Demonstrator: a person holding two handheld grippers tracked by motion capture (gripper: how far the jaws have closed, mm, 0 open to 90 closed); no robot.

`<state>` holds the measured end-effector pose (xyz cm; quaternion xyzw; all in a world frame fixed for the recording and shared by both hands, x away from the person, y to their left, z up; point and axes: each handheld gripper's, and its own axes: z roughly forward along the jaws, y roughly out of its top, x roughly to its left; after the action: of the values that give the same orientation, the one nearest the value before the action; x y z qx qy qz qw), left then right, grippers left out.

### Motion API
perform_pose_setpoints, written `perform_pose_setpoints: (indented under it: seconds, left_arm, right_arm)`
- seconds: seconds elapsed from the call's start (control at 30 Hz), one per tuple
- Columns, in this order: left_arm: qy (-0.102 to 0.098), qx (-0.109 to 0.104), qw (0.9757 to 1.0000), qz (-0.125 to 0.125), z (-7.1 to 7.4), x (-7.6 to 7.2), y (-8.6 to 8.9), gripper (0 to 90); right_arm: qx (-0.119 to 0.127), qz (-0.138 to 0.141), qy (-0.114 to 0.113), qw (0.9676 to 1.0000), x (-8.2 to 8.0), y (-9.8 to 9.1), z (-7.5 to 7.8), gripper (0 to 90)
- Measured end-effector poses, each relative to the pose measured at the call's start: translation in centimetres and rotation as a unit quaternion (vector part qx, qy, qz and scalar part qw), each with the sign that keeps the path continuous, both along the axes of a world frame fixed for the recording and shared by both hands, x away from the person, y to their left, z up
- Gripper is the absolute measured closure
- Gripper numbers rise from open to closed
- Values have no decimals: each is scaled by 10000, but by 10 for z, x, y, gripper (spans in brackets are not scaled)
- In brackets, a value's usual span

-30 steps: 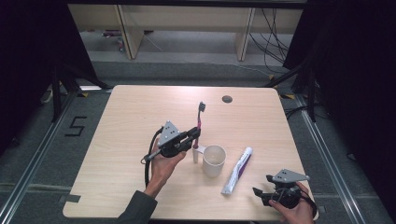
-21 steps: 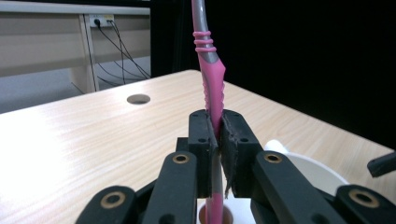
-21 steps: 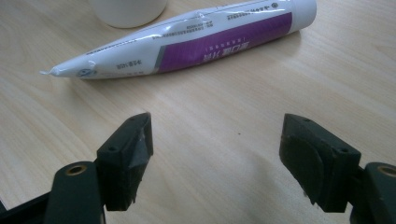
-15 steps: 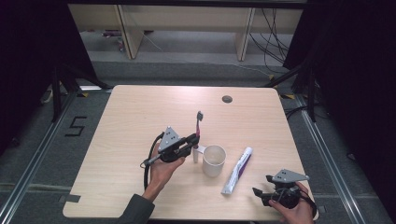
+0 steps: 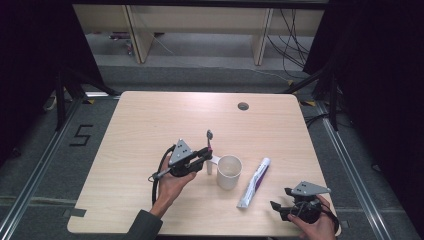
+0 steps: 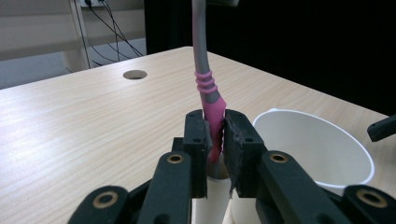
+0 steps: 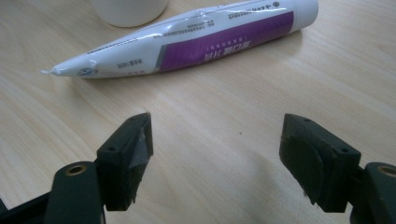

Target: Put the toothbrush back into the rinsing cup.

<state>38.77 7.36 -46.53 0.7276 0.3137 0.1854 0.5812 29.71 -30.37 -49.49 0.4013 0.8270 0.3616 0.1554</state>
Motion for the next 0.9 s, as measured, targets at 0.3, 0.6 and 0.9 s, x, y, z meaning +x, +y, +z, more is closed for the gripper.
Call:
perform_pose_setpoints:
  seconds: [0.3,0.6,0.9]
  left_arm:
    - [73,21,9999,140,2,-3,0,474]
    - [119,6,9999,108,11,-10,11,295]
    - [276,180,9994,85,14,-28,30,250]
  right_arm:
    - [-30,-66,38,10000,-1,0,0,269]
    - [-29,-46,-5,10000,-1,0,1,268]
    - [9,-31,23,10000,-1,0,0,269]
